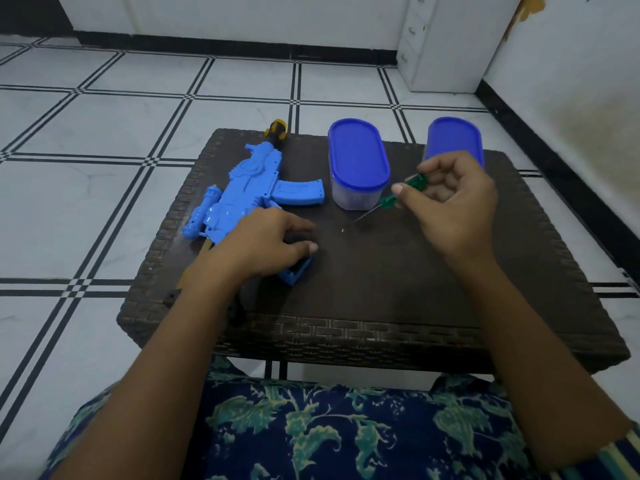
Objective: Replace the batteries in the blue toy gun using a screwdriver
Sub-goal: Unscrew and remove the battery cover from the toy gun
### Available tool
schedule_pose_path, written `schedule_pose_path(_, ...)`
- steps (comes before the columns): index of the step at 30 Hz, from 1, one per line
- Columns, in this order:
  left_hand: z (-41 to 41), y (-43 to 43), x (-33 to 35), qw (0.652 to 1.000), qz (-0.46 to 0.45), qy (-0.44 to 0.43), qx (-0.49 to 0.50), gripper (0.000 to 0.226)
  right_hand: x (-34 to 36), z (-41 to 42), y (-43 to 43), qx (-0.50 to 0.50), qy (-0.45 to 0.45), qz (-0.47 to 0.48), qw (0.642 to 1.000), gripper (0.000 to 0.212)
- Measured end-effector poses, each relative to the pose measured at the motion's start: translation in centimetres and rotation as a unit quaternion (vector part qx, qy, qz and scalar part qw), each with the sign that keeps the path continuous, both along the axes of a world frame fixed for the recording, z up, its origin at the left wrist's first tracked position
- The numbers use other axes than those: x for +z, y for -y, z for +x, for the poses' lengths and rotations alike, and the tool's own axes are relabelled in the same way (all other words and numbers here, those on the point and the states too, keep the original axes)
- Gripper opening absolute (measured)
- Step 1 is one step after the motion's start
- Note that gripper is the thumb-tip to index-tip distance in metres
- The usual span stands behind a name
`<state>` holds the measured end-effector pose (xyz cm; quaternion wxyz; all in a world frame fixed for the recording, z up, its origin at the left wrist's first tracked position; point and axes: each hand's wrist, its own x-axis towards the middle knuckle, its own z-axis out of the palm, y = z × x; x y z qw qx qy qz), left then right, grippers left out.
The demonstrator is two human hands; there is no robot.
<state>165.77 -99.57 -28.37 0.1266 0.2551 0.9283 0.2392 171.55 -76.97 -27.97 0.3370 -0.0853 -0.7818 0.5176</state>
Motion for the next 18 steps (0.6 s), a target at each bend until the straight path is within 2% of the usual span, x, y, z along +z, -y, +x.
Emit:
schedule_pose_path(3,0.2,-1.2,-0.8,0.996,-0.064,-0.048,-0.035,0.055,-0.9,0.3,-0.7,0.001,0.037,-0.058,0.998,0.035)
schedule_pose_path(7,0.4,-2.5,-1.7,0.987,-0.129,-0.074,-0.062,0.057,-1.4,0.9,-1.2,0.012,0.087,-0.092,0.992,0.034)
schedule_pose_path(13,0.1,-2.6,-1.5,0.987,-0.136,-0.064,-0.062,0.065,-1.4,2.7,-3.8,0.076,0.282,0.016,0.956,0.035)
schedule_pose_path(18,0.9,-0.8,-0.4,0.992,-0.101,-0.069,0.007,0.077,-1.3,2.8,-3.2,0.138,0.326,0.146,0.924,0.044)
